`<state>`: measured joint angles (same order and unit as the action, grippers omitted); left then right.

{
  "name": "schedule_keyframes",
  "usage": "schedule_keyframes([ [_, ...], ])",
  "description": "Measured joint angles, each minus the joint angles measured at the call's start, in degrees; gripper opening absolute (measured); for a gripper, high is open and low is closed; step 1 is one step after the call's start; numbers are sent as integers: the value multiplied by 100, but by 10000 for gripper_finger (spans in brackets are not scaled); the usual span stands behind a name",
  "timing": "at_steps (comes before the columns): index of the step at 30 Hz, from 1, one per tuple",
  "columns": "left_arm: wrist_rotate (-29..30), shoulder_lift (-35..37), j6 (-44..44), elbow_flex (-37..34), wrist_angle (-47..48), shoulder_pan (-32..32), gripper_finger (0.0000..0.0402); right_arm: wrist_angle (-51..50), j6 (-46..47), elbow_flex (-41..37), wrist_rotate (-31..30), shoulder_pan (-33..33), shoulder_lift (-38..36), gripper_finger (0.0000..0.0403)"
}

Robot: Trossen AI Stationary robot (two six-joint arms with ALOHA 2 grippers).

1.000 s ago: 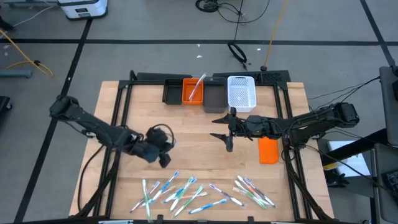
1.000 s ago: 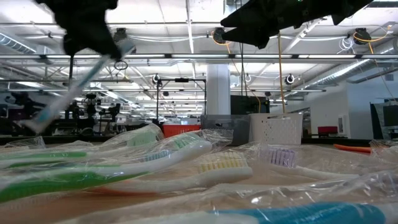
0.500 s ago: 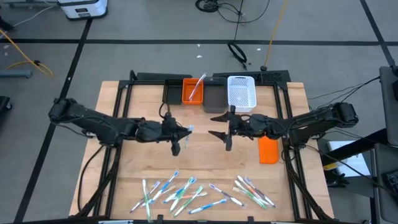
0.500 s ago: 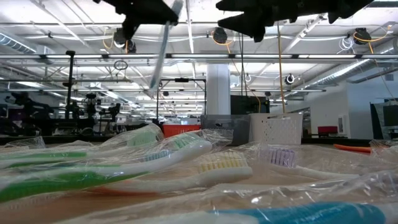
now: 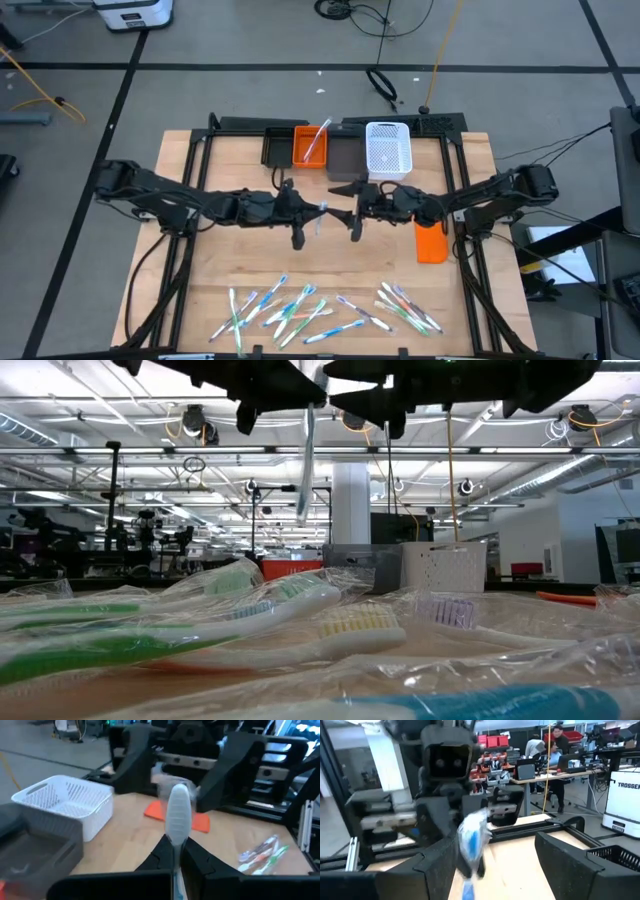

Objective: Pick & Place Toothbrushes
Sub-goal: Put the blue toothbrush into the gray bin

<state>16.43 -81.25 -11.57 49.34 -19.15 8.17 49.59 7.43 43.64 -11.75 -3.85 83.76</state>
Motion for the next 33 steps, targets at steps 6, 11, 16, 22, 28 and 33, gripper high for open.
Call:
schedule_keyframes([
  [6, 13, -183, 212, -2, -320, -53, 4, 186, 178, 0, 140, 27, 223, 254],
  [11, -9, -215, 150, -2, -369, -155, 11, 253, 238, 2, 271, 30, 239, 251],
  [16, -7, -215, 209, -2, -361, -184, 6, 229, 240, 0, 282, 41, 243, 209],
  [22, -7, -215, 222, -2, -324, -182, 5, 198, 168, 0, 302, 41, 243, 99],
  [28, 33, -212, 231, -2, -310, -187, 18, 175, -69, 0, 422, 38, 237, 12],
  [33, 33, -212, 238, -2, -289, -182, 11, 136, -56, 0, 437, 38, 237, 3],
])
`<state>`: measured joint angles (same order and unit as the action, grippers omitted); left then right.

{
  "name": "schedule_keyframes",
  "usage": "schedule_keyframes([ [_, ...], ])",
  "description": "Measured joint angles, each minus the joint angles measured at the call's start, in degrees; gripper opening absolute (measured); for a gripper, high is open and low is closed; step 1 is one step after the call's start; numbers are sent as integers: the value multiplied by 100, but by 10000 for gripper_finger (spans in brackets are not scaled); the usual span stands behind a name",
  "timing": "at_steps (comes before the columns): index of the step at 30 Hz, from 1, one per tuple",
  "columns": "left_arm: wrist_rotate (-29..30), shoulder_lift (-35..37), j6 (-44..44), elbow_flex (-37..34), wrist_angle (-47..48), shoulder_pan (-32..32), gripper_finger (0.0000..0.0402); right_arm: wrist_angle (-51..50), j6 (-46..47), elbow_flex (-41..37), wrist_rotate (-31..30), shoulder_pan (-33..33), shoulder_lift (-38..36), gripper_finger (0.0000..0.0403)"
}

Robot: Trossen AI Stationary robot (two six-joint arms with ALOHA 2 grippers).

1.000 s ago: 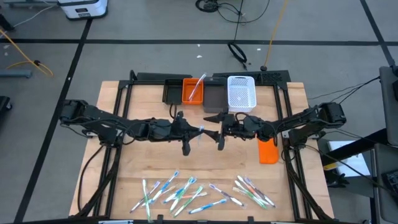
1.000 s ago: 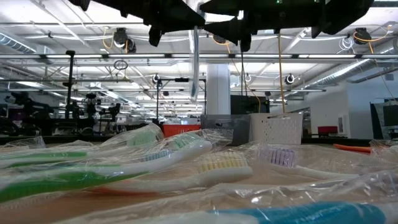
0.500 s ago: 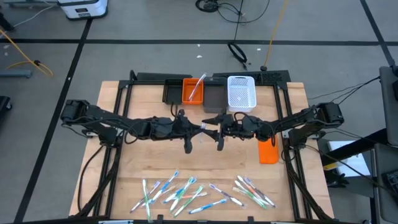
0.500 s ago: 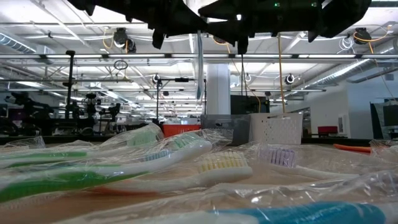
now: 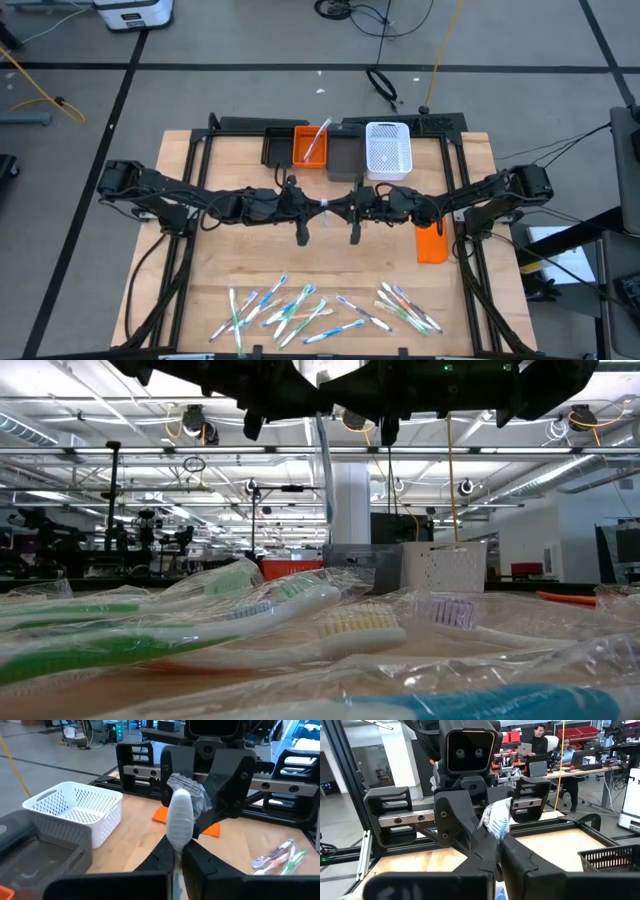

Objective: Pick & Place Toothbrushes
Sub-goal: Put the blue toothbrush into the gray bin

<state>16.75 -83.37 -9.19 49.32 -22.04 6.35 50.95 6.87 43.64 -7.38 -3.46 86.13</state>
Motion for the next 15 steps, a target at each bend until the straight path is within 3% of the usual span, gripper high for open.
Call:
schedule_keyframes([
  [5, 0, 0, 4, -2, 13, 0, 5, -16, -16, 0, 2, 0, 0, 1],
  [15, -22, 0, 6, -2, 2, 0, 44, -20, -25, 0, 17, 0, 0, 0],
])
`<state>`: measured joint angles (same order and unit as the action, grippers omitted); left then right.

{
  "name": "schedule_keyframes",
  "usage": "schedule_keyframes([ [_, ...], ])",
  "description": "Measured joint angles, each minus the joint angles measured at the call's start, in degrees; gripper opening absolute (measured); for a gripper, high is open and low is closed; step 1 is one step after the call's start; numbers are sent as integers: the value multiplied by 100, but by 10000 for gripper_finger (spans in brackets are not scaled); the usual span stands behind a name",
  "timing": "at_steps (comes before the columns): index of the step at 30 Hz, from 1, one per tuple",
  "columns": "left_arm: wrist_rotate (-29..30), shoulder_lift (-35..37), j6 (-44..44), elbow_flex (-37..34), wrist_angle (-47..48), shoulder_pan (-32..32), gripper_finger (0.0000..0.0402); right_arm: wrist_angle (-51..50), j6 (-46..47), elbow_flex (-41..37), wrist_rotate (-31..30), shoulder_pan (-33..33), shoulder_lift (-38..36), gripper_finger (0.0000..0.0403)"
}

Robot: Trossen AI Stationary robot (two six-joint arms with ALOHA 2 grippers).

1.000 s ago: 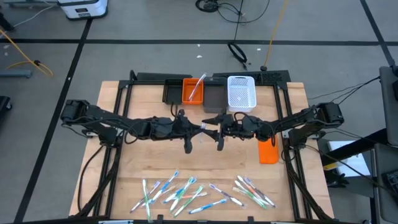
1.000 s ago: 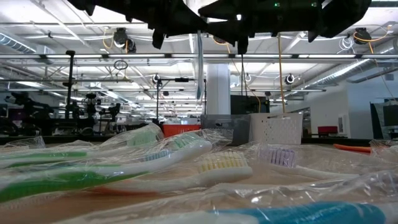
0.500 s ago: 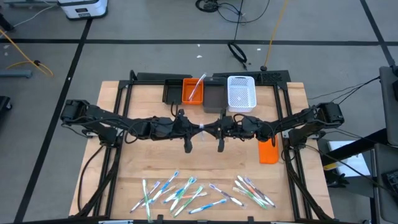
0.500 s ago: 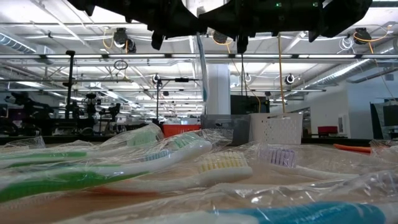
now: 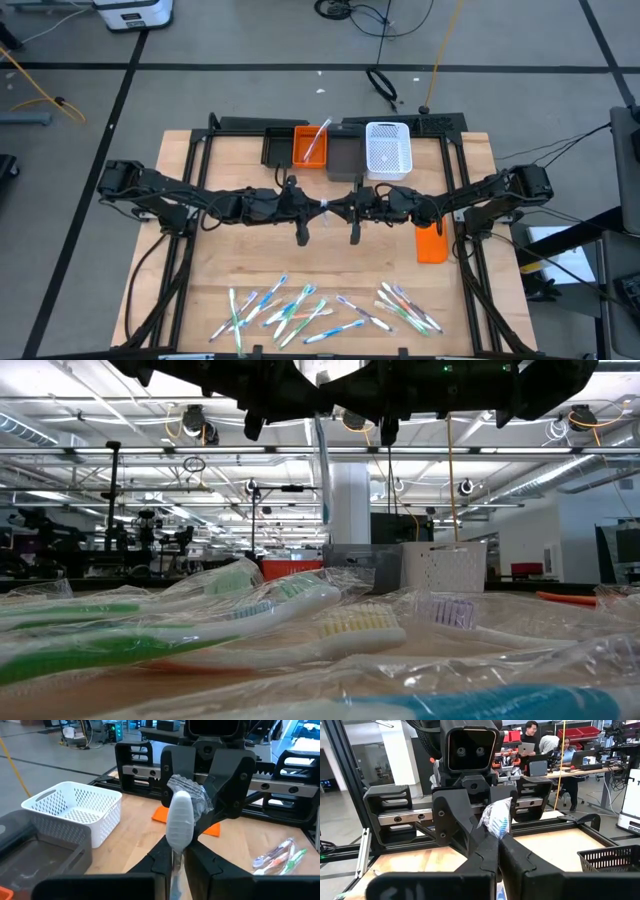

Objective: Pick & Place Toothbrushes
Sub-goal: Put the blue toothbrush into the gray bin

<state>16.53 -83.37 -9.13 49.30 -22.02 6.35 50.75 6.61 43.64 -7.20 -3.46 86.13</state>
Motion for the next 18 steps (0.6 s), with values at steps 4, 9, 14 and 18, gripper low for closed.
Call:
schedule_keyframes([
  [4, -1, 0, 0, 0, 25, 0, 46, -12, -19, 0, -2, 0, 0, 0],
  [9, 21, 2, 49, 0, 135, 10, 47, -158, -42, 0, 3, 59, -59, 0],
  [14, 164, 4, 306, 0, 407, 15, 48, -213, -42, -2, -1, 63, -59, 0],
  [18, 173, 4, 330, 0, 426, 15, 75, -238, -42, -2, -2, 66, -59, 0],
])
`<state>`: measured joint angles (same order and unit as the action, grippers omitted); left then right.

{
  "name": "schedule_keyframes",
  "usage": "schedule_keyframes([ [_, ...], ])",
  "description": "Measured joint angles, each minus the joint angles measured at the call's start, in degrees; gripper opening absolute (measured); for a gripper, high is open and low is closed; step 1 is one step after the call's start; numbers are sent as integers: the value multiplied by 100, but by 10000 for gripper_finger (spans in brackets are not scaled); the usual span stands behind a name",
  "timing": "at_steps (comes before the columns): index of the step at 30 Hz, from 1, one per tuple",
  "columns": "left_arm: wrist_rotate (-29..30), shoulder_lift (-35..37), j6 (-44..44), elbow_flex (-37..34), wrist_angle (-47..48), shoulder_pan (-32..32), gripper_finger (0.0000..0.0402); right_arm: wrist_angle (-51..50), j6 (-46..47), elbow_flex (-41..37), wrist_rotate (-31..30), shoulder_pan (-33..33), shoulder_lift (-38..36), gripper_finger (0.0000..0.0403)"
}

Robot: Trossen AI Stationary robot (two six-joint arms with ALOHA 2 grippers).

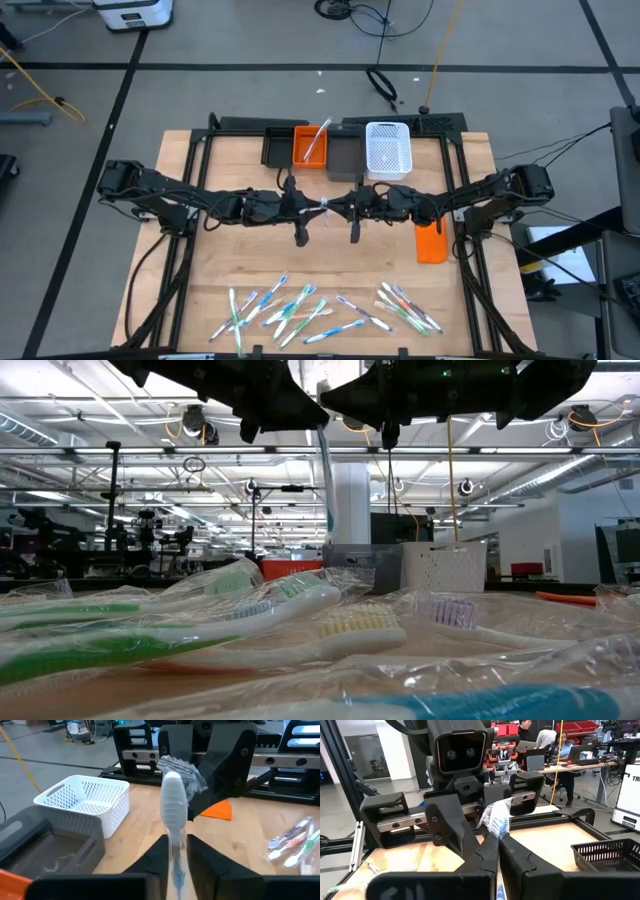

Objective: Pick & Place Toothbrushes
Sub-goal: Put the blue toothbrush into the gray bin

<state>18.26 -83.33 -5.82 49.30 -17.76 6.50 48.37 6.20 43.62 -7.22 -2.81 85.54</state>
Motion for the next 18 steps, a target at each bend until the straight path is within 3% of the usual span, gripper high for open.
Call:
schedule_keyframes([
  [12, 26, 0, -72, 0, 73, 0, 261, -18, -44, 0, 0, 11, 0, 0],
  [18, 28, 0, -73, 0, 403, 0, 311, -18, -90, 0, -15, 45, 0, 0],
])
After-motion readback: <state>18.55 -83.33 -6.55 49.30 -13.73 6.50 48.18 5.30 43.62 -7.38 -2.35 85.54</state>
